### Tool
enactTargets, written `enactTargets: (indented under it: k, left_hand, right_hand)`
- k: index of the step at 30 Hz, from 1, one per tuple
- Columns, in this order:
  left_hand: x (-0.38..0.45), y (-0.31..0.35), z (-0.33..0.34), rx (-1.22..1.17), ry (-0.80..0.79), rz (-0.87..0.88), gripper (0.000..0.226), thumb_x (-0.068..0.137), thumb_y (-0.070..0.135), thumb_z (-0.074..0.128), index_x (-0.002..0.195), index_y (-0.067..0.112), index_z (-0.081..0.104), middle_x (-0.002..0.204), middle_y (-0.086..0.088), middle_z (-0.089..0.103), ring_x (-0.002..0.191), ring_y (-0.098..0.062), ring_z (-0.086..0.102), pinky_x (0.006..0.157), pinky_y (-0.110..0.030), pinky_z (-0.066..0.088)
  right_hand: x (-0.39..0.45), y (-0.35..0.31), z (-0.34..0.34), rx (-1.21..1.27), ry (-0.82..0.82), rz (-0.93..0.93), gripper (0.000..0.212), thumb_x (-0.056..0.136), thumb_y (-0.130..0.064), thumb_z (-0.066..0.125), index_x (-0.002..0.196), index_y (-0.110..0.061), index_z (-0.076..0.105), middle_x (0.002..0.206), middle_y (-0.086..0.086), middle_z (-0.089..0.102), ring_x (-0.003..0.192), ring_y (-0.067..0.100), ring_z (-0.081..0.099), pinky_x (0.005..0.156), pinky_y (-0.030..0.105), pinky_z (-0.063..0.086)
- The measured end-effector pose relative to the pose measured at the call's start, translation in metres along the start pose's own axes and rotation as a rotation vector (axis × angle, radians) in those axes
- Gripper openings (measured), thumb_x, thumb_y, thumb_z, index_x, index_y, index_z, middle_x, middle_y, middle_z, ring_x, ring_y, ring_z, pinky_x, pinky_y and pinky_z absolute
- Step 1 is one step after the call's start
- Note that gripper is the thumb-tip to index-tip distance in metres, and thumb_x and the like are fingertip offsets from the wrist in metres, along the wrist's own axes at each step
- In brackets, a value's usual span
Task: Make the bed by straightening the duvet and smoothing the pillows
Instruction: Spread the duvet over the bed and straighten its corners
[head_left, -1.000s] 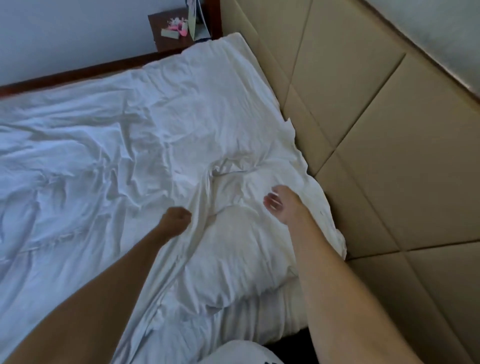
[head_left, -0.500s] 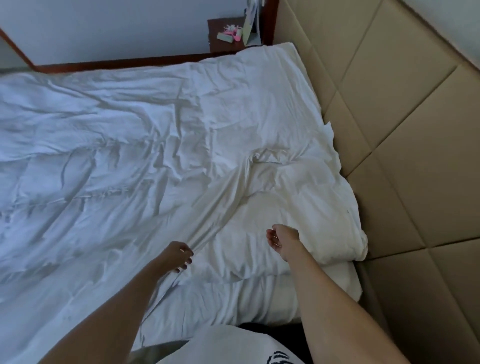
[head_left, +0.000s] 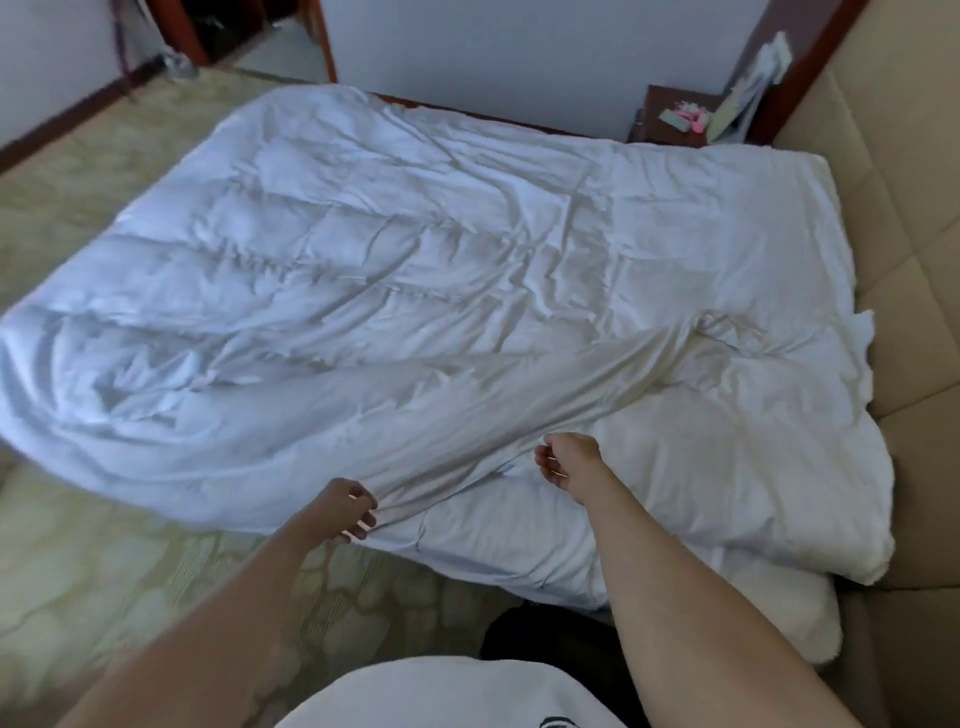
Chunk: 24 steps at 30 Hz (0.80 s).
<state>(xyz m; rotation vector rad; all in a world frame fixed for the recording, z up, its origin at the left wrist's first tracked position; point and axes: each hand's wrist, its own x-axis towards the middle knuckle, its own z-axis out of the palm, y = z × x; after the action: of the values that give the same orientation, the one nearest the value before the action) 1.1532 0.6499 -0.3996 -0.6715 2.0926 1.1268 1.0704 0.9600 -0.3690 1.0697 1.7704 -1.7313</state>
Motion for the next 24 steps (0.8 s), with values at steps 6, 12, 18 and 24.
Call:
enactTargets:
  k: [6,12,18,24]
  left_hand:
    - [-0.031,-0.074,-0.050,-0.078,0.093,-0.049,0.021,0.098,0.005,0.045,0.096,-0.002,0.065,0.076,-0.013,0.072,0.053,-0.021,0.063,0.046,-0.022,0.043]
    - [-0.033,-0.083,-0.078,-0.222,0.115,-0.028,0.019,0.098,0.007,0.048,0.098,0.001,0.066,0.084,-0.013,0.073,0.059,-0.021,0.065,0.050,-0.024,0.047]
    - [-0.006,-0.070,-0.112,-0.270,0.111,-0.003,0.019,0.098,0.008,0.048,0.096,0.003,0.066,0.085,-0.012,0.073,0.062,-0.021,0.065,0.055,-0.026,0.048]
    - [0.039,-0.073,-0.151,-0.097,0.068,-0.051,0.019,0.098,0.008,0.046,0.095,0.004,0.065,0.083,-0.010,0.072,0.061,-0.021,0.064,0.054,-0.026,0.046]
  right_hand:
    - [-0.031,0.031,0.079,-0.199,-0.132,-0.014,0.014,0.091,-0.001,0.047,0.084,-0.004,0.059,0.064,0.009,0.062,0.053,0.016,0.055,0.051,0.025,0.045]
    - [-0.034,0.045,0.118,-0.305,-0.149,0.010,0.013,0.092,-0.002,0.049,0.084,-0.005,0.058,0.066,0.007,0.061,0.054,0.014,0.056,0.049,0.024,0.046]
    - [-0.009,0.030,0.159,-0.344,-0.135,0.006,0.011,0.093,-0.005,0.051,0.085,-0.007,0.058,0.066,0.006,0.062,0.052,0.014,0.055,0.046,0.021,0.043]
    - [0.032,0.030,0.212,-0.332,-0.113,0.059,0.013,0.091,-0.003,0.049,0.082,-0.006,0.057,0.065,0.008,0.061,0.053,0.016,0.055,0.051,0.024,0.042]
